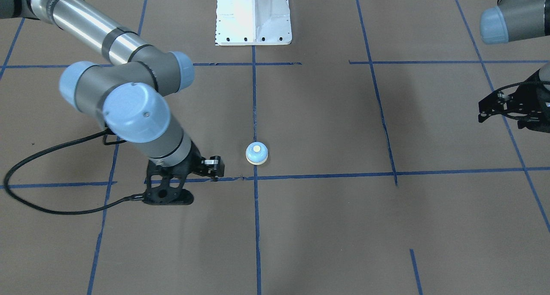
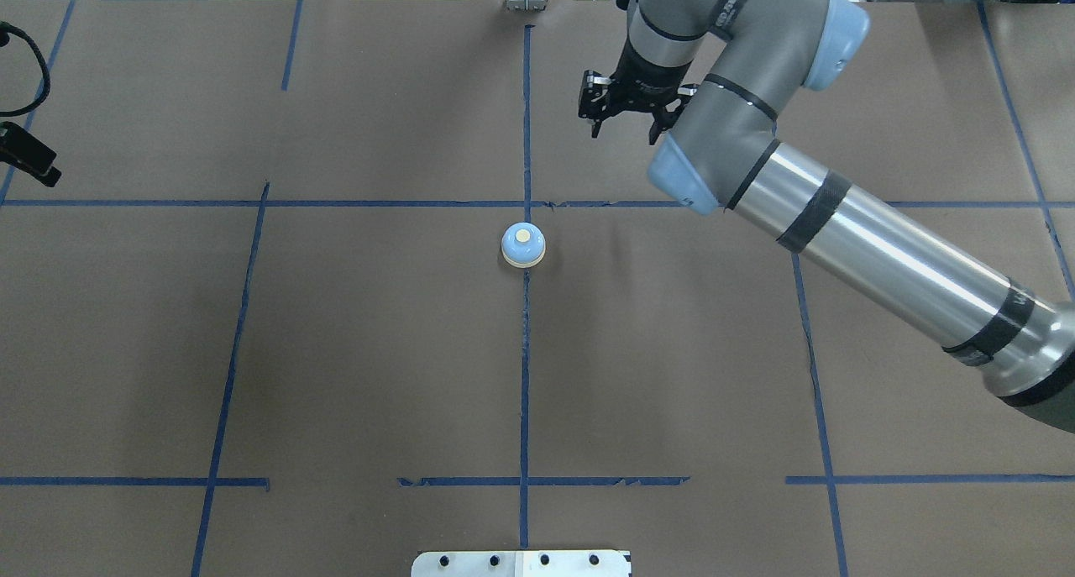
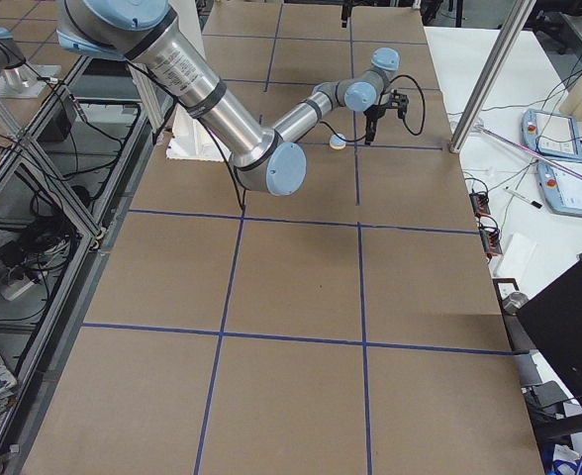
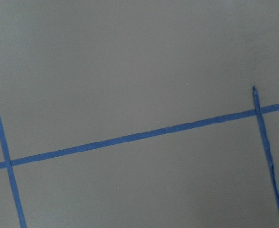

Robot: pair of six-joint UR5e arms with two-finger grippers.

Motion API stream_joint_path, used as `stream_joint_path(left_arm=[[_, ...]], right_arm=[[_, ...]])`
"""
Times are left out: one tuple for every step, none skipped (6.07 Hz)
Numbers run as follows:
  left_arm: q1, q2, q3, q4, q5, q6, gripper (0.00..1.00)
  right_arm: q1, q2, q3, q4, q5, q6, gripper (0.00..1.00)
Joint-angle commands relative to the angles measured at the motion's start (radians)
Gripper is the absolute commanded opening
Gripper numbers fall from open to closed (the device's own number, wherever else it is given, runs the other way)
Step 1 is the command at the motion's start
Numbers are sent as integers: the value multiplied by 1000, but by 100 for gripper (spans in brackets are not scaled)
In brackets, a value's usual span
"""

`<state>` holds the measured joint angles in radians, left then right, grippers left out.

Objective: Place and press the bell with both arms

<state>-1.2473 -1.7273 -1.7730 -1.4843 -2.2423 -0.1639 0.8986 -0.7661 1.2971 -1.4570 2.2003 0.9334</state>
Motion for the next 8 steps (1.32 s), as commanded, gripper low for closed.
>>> stream_joint_path(left_arm=[[-146,121,1,-2,-8,99,100],[-194,170,3,-1,-57,168,100],[-239,198,0,7,-86,205,100],[-245,277,-9,-2,-106,199,100],[-245,279,4,-2,-106,207,100],[-247,281,-5,7,-108,198,100],[-256,307,-20,7,-99,201,100],[-256,313,-26,4,-97,201,100]], right_arm=[[164,-231,107,-11,45,-320,100],[260,-359,163,-14,74,-520,100],[360,-481,203,-17,113,-683,100],[478,-625,250,-14,151,-805,100],[547,-742,287,-11,151,-879,100],[610,-809,291,-2,156,-915,100],[611,-853,301,0,150,-910,100],[611,-863,304,1,148,-903,100]])
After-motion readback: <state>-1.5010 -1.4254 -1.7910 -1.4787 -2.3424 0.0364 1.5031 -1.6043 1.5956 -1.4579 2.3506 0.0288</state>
